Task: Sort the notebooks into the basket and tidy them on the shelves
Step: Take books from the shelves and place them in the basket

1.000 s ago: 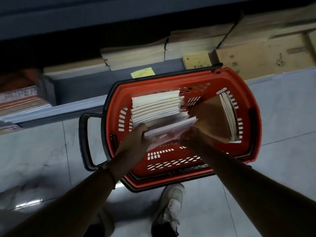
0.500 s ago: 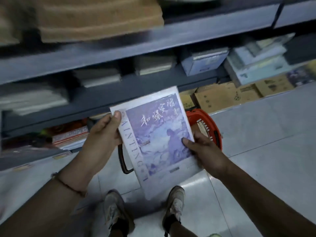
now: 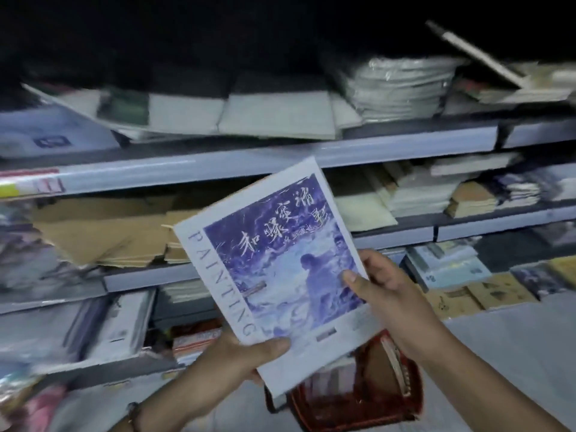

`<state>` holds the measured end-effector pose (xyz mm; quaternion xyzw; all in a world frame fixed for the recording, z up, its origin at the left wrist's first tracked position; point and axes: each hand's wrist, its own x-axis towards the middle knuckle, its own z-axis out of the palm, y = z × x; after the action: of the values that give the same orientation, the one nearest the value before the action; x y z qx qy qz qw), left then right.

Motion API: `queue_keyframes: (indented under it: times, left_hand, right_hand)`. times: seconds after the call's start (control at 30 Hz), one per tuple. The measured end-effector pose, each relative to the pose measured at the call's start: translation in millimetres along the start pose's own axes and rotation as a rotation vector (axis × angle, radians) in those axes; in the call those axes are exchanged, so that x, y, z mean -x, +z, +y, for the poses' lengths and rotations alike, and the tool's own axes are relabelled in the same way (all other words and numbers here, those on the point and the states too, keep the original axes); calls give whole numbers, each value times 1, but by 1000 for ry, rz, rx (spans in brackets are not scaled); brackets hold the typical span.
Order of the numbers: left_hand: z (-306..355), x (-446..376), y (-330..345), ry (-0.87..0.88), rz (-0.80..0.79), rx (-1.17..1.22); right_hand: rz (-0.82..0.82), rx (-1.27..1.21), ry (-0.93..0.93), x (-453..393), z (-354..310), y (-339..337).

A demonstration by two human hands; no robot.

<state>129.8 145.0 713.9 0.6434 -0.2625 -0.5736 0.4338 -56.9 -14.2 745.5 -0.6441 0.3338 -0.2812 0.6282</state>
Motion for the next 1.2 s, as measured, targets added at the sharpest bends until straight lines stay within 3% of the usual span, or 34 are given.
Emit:
queue_keyframes:
  times: [0.3, 0.63, 0.77, 0.9, 1.0, 1.1, 1.2]
  left_hand:
    - [174, 79, -40, 706, 376, 136]
    - [278, 136, -86, 871, 416, 283]
    - [317, 138, -115, 821, 423, 324]
    - [359, 132, -147, 710, 413, 356]
    - [390, 127, -161, 722, 404, 350]
    - [412, 132, -168, 740, 292, 373]
    - [413, 136, -176, 826, 327, 276]
  right_hand:
    - [-57, -147, -373, -21, -184, 45]
    - [-237, -48, -607, -20, -290, 91]
    - [-274, -111, -545, -52, -333, 106]
    - [-217, -169, -334, -107, -370, 118]
    - [-105, -247, -251, -138, -395, 128]
    - [-42, -319, -190, -155, -416, 134]
    - [-42, -373, -89, -165, -424, 134]
